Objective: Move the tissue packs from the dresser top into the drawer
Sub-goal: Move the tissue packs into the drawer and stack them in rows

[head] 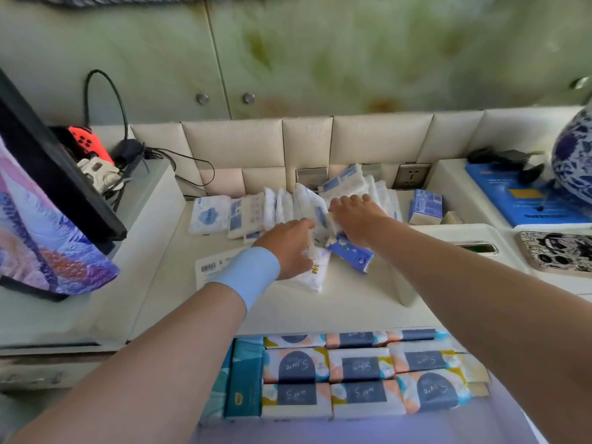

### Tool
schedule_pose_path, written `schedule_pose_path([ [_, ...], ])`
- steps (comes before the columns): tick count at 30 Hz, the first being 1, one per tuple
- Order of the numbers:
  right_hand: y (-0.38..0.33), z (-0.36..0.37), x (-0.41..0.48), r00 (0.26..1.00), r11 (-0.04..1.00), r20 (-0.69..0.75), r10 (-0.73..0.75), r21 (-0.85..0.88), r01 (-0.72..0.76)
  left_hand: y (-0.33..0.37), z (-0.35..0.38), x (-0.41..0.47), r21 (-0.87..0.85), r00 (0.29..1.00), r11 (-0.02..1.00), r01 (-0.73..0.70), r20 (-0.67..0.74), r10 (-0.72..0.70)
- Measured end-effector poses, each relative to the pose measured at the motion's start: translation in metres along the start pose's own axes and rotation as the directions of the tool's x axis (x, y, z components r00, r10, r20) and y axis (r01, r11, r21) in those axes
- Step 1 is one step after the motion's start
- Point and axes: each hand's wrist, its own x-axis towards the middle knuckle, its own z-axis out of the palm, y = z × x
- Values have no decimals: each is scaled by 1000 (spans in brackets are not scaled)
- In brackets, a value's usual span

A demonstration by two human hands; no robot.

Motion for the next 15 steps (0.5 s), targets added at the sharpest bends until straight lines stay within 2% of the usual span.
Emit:
schedule_pose_path([
  [3, 6, -8, -2, 997, 997, -66, 44, -53, -48, -2, 11, 4, 103, 993, 994, -20, 117, 8],
  [5, 8, -27, -7, 996, 997, -65, 66, 39, -64, -2, 11, 7, 111, 991, 994, -4, 130, -11],
  [7, 8, -45, -14, 994, 966, 112, 11, 256, -39, 0, 8, 7, 82, 990, 996, 42, 134, -53],
  [9, 2, -55, -26, 925, 923, 361, -116, 382, -33, 3, 7, 3, 81, 980, 994, 78, 178, -92],
  [12, -10, -52, -55, 794, 947, 571, -210, 322, 19, 8, 10, -7, 124, 961, 990, 68, 259, -99],
  [14, -19, -42, -75, 769, 967, 598, -226, 233, 102, 14, 15, -15, 129, 953, 991, 40, 292, -76],
  [15, -23, -35, -84, 789, 972, 569, -231, 171, 162, 19, 17, -19, 127, 951, 992, 16, 303, -54],
])
